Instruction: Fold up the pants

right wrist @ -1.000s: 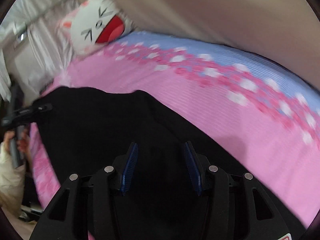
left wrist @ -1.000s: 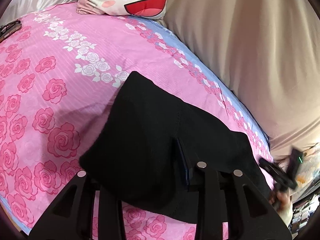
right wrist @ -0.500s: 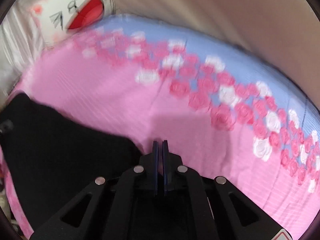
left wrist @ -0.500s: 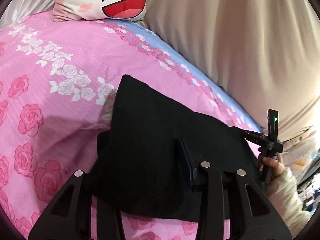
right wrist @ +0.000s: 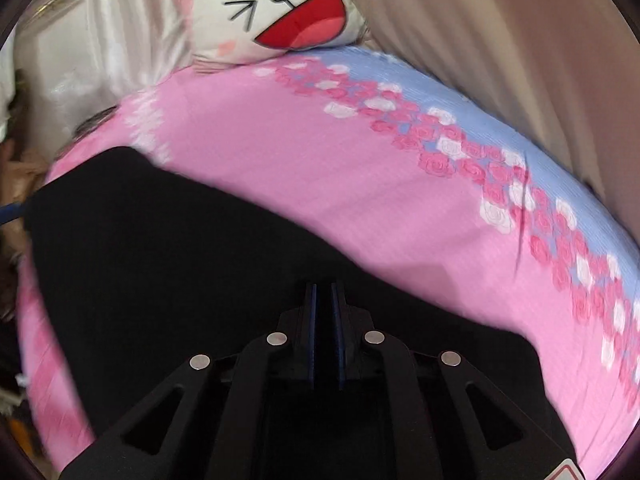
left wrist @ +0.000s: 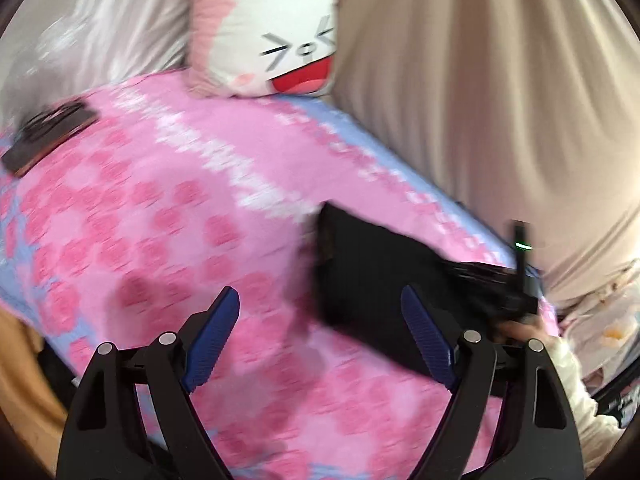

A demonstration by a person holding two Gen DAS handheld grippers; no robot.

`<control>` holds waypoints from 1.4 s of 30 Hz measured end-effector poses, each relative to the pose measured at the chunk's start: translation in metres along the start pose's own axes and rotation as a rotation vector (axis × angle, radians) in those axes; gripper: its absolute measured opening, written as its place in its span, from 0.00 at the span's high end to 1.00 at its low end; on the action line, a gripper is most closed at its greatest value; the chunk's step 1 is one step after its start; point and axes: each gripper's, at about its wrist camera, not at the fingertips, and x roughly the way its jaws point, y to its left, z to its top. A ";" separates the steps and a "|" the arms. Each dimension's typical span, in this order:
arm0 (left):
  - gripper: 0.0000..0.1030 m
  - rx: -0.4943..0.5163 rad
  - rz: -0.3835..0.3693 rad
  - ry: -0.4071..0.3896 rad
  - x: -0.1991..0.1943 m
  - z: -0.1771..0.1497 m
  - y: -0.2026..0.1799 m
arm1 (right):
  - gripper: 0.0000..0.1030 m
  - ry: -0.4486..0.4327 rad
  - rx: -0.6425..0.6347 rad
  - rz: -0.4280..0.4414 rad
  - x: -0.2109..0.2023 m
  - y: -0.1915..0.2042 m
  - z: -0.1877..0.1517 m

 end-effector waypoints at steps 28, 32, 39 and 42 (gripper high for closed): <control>0.21 -0.029 0.078 -0.154 -0.053 0.016 0.009 | 0.73 -0.119 0.135 0.589 -0.067 0.135 0.067; 0.21 0.021 0.032 -0.113 -0.043 0.015 -0.009 | 0.70 -0.036 -0.104 0.425 -0.036 0.187 0.038; 0.24 0.069 0.064 -0.045 -0.027 -0.004 -0.021 | 0.30 -0.072 -0.619 0.099 -0.057 0.238 0.016; 0.23 0.074 0.142 -0.054 -0.027 0.001 -0.023 | 0.58 -0.028 -0.593 0.079 -0.033 0.233 0.025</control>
